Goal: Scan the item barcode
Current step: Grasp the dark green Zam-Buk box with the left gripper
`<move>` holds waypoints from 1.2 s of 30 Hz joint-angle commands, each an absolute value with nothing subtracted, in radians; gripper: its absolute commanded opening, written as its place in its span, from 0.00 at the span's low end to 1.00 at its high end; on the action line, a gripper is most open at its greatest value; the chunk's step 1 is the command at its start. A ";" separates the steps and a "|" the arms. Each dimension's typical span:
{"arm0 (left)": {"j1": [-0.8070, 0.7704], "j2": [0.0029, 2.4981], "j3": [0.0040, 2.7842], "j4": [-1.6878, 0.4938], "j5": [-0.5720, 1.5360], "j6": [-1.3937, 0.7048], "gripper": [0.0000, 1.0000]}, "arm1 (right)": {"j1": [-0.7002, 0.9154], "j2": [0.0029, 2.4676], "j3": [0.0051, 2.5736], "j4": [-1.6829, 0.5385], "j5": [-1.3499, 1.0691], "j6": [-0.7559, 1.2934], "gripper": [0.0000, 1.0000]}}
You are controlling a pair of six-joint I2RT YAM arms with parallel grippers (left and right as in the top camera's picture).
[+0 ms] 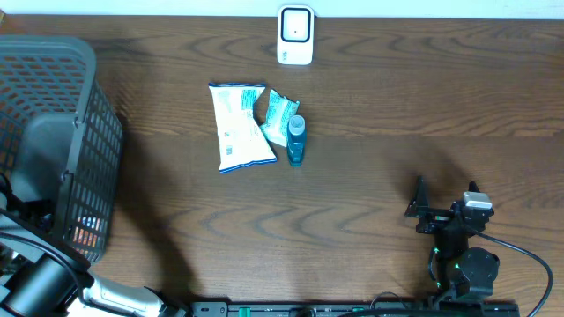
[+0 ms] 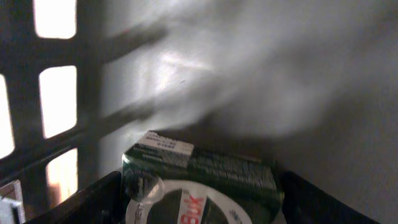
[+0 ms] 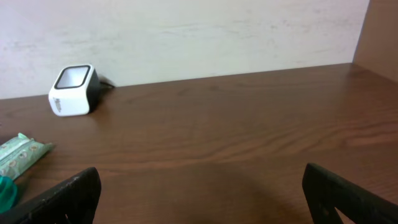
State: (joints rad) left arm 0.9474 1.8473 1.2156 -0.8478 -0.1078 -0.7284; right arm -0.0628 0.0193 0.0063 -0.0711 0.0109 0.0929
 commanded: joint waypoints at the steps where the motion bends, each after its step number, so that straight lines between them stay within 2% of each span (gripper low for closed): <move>1: 0.950 1.876 1.183 -0.813 -0.004 -0.656 0.80 | -0.058 0.018 0.006 -0.077 0.004 0.081 0.99; 14: 0.921 1.876 1.183 -0.782 0.076 -0.569 0.75 | -0.058 0.018 0.006 -0.077 0.004 0.081 0.99; 18: 0.895 1.876 1.182 -0.783 0.083 -0.544 0.84 | -0.058 0.018 0.006 -0.077 0.004 0.081 0.99; 23: 0.888 1.876 1.182 -0.787 0.060 -0.520 0.83 | -0.058 0.018 0.006 -0.077 0.004 0.081 0.99; 27: 0.888 1.876 1.182 -0.793 0.060 -0.519 0.71 | -0.058 0.018 0.006 -0.077 0.005 0.081 0.99; 29: 0.888 1.876 1.182 -0.798 0.060 -0.514 0.58 | -0.058 0.018 0.006 -0.077 0.004 0.081 0.99; 33: 0.888 1.876 1.182 -0.798 0.061 -0.509 0.49 | -0.058 0.018 0.006 -0.077 0.004 0.081 0.99; 36: 0.888 1.876 1.197 -0.799 0.078 -0.509 0.49 | -0.058 0.018 0.006 -0.077 0.004 0.081 0.99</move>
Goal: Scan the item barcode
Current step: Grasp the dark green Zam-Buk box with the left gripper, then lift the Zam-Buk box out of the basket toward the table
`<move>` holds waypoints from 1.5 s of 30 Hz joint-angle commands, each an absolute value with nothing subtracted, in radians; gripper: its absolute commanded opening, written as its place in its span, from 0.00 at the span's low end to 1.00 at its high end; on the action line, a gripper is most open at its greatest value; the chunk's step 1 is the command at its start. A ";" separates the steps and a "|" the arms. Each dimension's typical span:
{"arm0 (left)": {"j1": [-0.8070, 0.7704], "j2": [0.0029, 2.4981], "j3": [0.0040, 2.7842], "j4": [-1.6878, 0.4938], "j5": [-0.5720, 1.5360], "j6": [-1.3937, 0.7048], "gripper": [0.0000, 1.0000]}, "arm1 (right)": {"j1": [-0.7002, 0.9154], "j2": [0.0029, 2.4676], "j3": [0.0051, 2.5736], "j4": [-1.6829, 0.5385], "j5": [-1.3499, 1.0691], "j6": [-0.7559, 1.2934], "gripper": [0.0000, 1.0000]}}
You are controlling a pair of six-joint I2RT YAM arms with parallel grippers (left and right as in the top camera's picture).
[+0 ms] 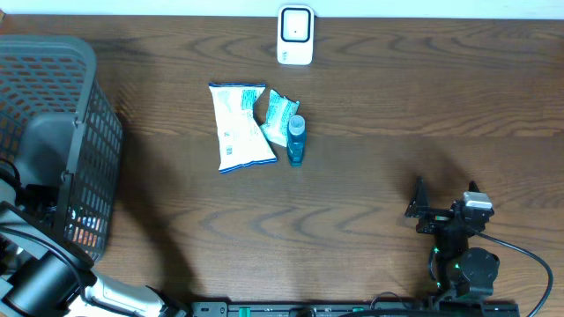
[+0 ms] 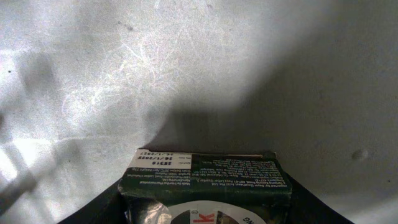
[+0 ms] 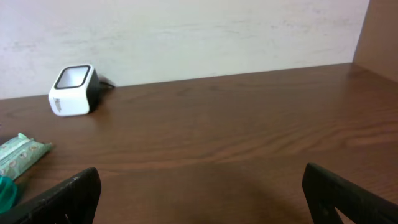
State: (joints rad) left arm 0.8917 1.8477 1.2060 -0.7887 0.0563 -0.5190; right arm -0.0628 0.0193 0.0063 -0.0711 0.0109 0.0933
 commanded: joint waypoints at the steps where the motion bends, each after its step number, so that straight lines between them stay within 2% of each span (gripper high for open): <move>1: 0.888 1.875 1.208 -0.803 0.094 -0.509 0.49 | -0.058 0.018 0.006 -0.077 0.004 0.081 0.99; 10: 0.888 1.776 1.317 -0.855 0.157 -0.509 0.48 | -0.058 0.018 0.006 -0.077 0.004 0.081 0.99; 23: 0.888 1.424 1.411 -0.824 0.165 -0.539 0.48 | -0.058 0.018 0.006 -0.077 0.004 0.081 0.99; 30: 0.862 1.190 1.414 -0.721 0.388 -0.559 0.48 | -0.058 0.018 0.006 -0.077 0.004 0.081 0.99; 34: 0.772 1.093 1.414 -0.696 0.447 -0.559 0.48 | -0.058 0.018 0.006 -0.077 0.004 0.081 0.99; 39: 0.551 1.045 1.414 -0.666 0.445 -0.558 0.48 | -0.058 0.018 0.006 -0.077 0.004 0.081 0.99; 45: 0.269 1.098 1.414 -0.665 0.371 -0.514 0.48 | -0.058 0.018 0.006 -0.077 0.004 0.081 0.99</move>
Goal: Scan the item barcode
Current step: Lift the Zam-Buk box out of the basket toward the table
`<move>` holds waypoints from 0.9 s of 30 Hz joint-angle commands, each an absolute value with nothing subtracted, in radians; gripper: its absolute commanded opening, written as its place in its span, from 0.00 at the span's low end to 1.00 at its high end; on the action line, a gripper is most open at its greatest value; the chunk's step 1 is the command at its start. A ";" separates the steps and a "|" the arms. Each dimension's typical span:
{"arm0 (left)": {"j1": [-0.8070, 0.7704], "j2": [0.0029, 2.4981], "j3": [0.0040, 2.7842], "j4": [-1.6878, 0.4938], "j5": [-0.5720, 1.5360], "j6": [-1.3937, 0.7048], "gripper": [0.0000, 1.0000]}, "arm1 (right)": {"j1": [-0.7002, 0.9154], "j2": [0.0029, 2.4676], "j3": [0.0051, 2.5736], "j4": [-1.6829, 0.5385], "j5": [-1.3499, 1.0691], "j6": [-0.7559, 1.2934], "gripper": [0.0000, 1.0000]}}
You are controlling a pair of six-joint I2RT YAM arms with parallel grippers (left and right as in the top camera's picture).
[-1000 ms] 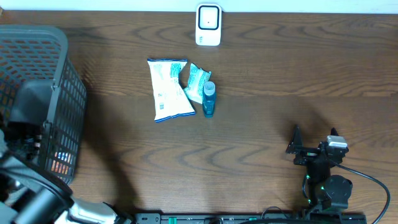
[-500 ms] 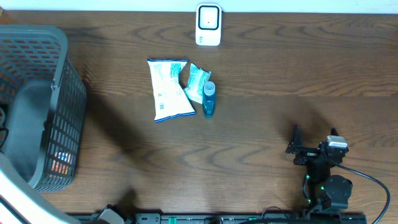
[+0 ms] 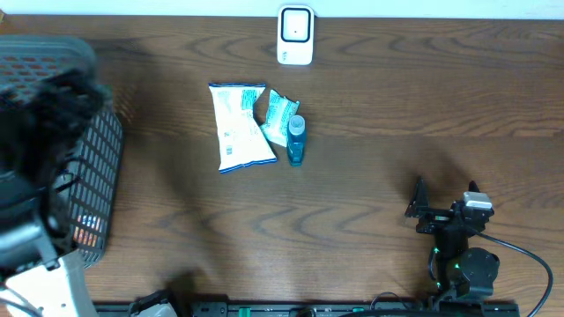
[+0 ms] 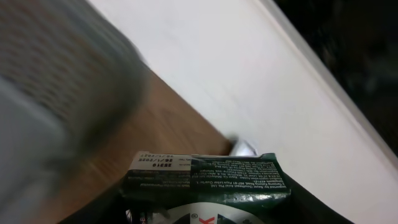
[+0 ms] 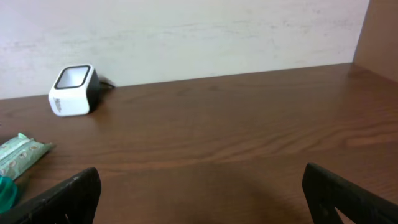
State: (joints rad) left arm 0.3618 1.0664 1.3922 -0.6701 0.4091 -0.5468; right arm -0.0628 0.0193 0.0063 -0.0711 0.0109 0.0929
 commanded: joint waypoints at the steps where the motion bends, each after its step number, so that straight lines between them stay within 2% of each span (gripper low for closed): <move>1: 0.237 1.111 1.414 -0.666 0.352 -0.506 0.48 | -0.058 0.018 0.006 -0.077 0.004 0.081 0.99; 7: 0.034 1.238 1.414 -0.687 0.219 -0.437 0.48 | -0.058 0.018 0.006 -0.077 0.004 0.081 0.99; 13: -0.080 1.402 1.414 -0.726 0.131 -0.380 0.48 | -0.058 0.018 0.006 -0.077 0.005 0.081 0.99; 20: -0.136 1.590 1.414 -0.791 0.006 -0.359 0.48 | -0.058 0.018 0.006 -0.077 0.005 0.081 0.99; 27: -0.137 1.755 1.414 -0.803 -0.014 -0.358 0.49 | -0.058 0.018 0.006 -0.077 0.004 0.081 0.99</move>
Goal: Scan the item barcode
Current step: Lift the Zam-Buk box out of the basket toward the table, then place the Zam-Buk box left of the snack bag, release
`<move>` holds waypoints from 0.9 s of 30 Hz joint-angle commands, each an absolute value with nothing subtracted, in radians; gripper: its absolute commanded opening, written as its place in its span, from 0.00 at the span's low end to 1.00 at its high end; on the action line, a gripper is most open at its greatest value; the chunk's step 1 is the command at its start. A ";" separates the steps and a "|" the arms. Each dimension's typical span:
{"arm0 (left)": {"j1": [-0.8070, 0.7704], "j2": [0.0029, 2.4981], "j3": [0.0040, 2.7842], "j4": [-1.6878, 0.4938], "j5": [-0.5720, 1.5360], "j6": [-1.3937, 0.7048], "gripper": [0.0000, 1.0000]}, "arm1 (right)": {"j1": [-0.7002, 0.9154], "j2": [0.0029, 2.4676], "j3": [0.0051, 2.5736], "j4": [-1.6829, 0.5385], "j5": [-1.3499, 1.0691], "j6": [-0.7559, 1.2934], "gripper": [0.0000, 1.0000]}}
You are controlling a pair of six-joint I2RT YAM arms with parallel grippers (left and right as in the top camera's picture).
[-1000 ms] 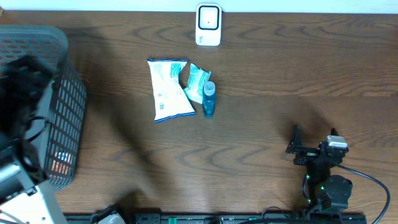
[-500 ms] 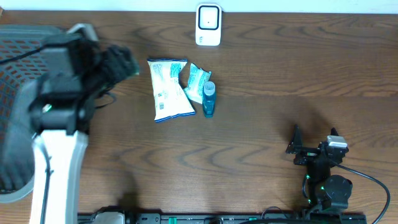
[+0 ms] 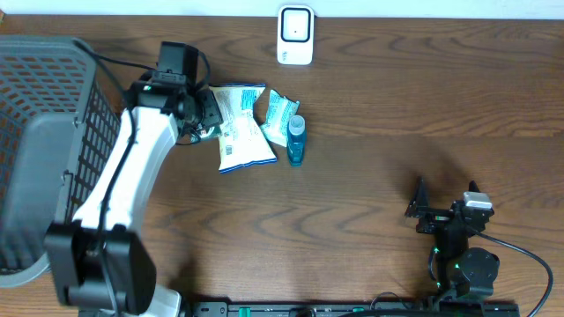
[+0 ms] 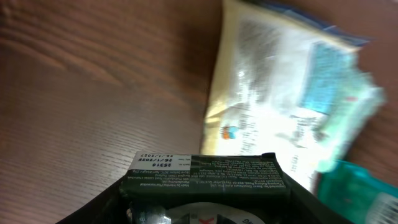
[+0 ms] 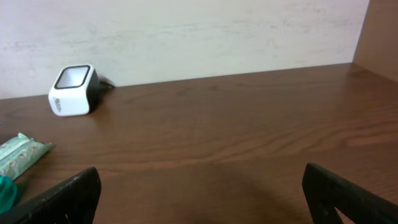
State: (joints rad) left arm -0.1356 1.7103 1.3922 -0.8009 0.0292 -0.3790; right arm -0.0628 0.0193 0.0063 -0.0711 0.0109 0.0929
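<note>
A dark green packet with a white date label and small print is clamped in my left gripper, low over the table. In the overhead view the left gripper is at the left edge of the white snack bag. The white barcode scanner stands at the back edge, also seen as the scanner in the right wrist view. My right gripper rests open near the front right, nothing between its fingers.
A grey mesh basket fills the far left. Beside the snack bag lie a small teal packet and a blue bottle. The left arm stretches from the front left across to the bag.
My left gripper, still holding the green packet, has gone from above the basket rim to the table beside the white snack bag. The right arm has not moved.
The left gripper was down inside the basket, shut on the green packet near the mesh wall. Then it was over the basket floor with the packet. Then it was up at the basket's rim, and now it holds the packet by the snack bag.
</note>
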 commanded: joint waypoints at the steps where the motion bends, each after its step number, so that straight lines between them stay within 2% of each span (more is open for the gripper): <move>1: -0.137 1.774 1.414 -0.803 -0.020 -0.358 0.49 | -0.058 0.018 0.006 -0.077 0.004 0.081 0.99; 7: -0.137 1.879 1.414 -0.782 -0.130 -0.358 0.50 | -0.058 0.018 0.006 -0.077 0.005 0.081 0.99; 10: -0.137 1.919 1.414 -0.748 -0.181 -0.349 0.54 | -0.058 0.018 0.006 -0.077 0.004 0.081 0.99; 19: -0.137 1.980 1.414 -0.652 -0.182 -0.303 0.54 | -0.058 0.018 0.006 -0.077 0.004 0.081 0.99; 20: -0.137 1.980 1.414 -0.652 -0.175 -0.303 0.59 | -0.058 0.018 0.006 -0.077 0.004 0.081 0.99; 22: -0.137 1.979 1.414 -0.653 -0.168 -0.303 0.92 | -0.058 0.018 0.006 -0.077 0.004 0.081 0.99; 23: -0.137 1.979 1.414 -0.654 -0.169 -0.303 0.99 | -0.058 0.018 0.006 -0.077 0.005 0.081 0.99; 27: -0.137 1.964 1.414 -0.657 -0.169 -0.303 0.98 | -0.058 0.018 0.006 -0.077 0.004 0.081 0.99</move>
